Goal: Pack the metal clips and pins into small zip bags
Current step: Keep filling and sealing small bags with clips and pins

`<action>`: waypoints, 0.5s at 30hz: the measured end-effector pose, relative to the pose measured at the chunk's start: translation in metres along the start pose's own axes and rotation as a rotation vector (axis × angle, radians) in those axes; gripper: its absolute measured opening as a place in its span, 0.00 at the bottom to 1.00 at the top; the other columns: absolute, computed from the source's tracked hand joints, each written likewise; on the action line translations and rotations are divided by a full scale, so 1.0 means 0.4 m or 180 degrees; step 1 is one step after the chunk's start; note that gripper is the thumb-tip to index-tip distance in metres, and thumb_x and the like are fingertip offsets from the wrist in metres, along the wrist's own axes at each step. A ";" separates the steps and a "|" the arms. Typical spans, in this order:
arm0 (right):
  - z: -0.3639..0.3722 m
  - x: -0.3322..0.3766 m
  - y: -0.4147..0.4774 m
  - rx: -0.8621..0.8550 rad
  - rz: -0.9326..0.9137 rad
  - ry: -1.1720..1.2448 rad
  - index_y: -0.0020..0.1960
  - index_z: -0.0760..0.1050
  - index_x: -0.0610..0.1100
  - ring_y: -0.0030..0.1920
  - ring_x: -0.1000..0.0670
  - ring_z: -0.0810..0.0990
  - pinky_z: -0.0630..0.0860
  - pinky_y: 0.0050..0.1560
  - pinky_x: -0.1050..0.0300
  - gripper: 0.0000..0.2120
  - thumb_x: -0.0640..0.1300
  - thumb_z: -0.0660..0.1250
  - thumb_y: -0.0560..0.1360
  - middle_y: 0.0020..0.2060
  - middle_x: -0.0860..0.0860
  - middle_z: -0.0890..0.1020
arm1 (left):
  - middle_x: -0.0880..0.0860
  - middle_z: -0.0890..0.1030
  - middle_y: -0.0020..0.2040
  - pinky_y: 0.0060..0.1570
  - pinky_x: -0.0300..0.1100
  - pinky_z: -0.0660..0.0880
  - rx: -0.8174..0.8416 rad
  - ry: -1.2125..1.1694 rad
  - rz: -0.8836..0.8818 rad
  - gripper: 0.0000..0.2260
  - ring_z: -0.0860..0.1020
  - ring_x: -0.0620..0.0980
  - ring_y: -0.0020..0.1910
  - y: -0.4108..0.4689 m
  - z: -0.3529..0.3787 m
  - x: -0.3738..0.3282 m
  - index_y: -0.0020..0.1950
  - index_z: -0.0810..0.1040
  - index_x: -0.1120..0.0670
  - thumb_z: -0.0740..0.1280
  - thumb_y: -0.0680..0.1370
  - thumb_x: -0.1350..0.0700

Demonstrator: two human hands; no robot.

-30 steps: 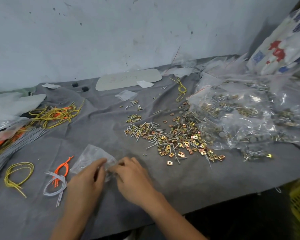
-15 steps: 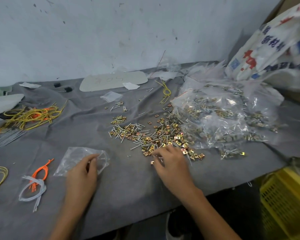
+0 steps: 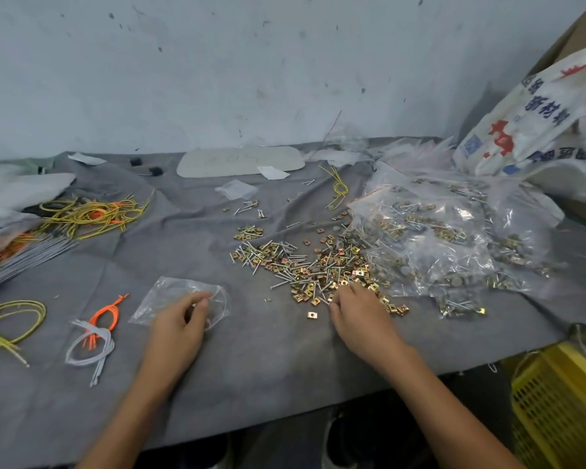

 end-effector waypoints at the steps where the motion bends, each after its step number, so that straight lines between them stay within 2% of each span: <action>1: 0.003 -0.002 0.001 -0.0012 0.0007 -0.0037 0.53 0.71 0.45 0.49 0.50 0.69 0.69 0.51 0.53 0.08 0.48 0.56 0.83 0.51 0.50 0.74 | 0.51 0.84 0.39 0.46 0.43 0.76 -0.0029 -0.0038 -0.0035 0.10 0.82 0.48 0.39 -0.003 0.000 0.003 0.59 0.83 0.49 0.65 0.82 0.58; 5: 0.007 -0.009 -0.003 -0.0103 -0.0034 -0.0074 0.52 0.69 0.43 0.48 0.50 0.67 0.63 0.48 0.55 0.07 0.44 0.54 0.84 0.51 0.49 0.72 | 0.53 0.82 0.36 0.45 0.44 0.75 -0.0030 -0.0156 -0.0127 0.15 0.80 0.50 0.39 -0.007 0.004 0.006 0.61 0.83 0.49 0.64 0.80 0.63; 8: -0.015 -0.006 -0.009 -0.0229 0.0046 0.0317 0.49 0.67 0.46 0.44 0.50 0.67 0.60 0.45 0.56 0.06 0.44 0.55 0.84 0.45 0.52 0.70 | 0.55 0.82 0.36 0.47 0.49 0.77 -0.0057 -0.0176 -0.0188 0.16 0.80 0.55 0.40 -0.007 0.005 0.006 0.62 0.82 0.51 0.63 0.80 0.64; 11: -0.029 0.047 -0.013 -0.0229 -0.0022 0.1019 0.47 0.68 0.49 0.43 0.53 0.71 0.64 0.42 0.57 0.07 0.47 0.58 0.84 0.43 0.56 0.72 | 0.57 0.82 0.36 0.48 0.50 0.77 -0.0046 -0.0173 -0.0215 0.16 0.80 0.57 0.40 -0.009 0.006 0.004 0.63 0.82 0.50 0.63 0.80 0.64; 13: -0.018 0.122 -0.016 -0.0111 -0.0114 0.1548 0.47 0.70 0.52 0.43 0.58 0.72 0.66 0.40 0.64 0.07 0.49 0.59 0.84 0.42 0.56 0.74 | 0.58 0.82 0.37 0.48 0.51 0.77 -0.0053 -0.0169 -0.0228 0.16 0.80 0.58 0.40 -0.008 0.006 0.003 0.63 0.82 0.51 0.62 0.80 0.65; 15: 0.014 0.209 -0.016 0.0057 -0.0192 0.1835 0.48 0.71 0.52 0.43 0.58 0.73 0.68 0.41 0.64 0.07 0.50 0.58 0.84 0.43 0.56 0.76 | 0.58 0.82 0.38 0.48 0.50 0.77 -0.0050 -0.0154 -0.0251 0.17 0.80 0.58 0.40 -0.008 0.006 0.003 0.63 0.82 0.51 0.63 0.79 0.65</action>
Point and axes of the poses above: each hand's wrist, its own y-axis towards the middle knuckle, its own z-axis out of the palm, x = y × z, the point moved 9 cm from there along y, towards the middle knuckle
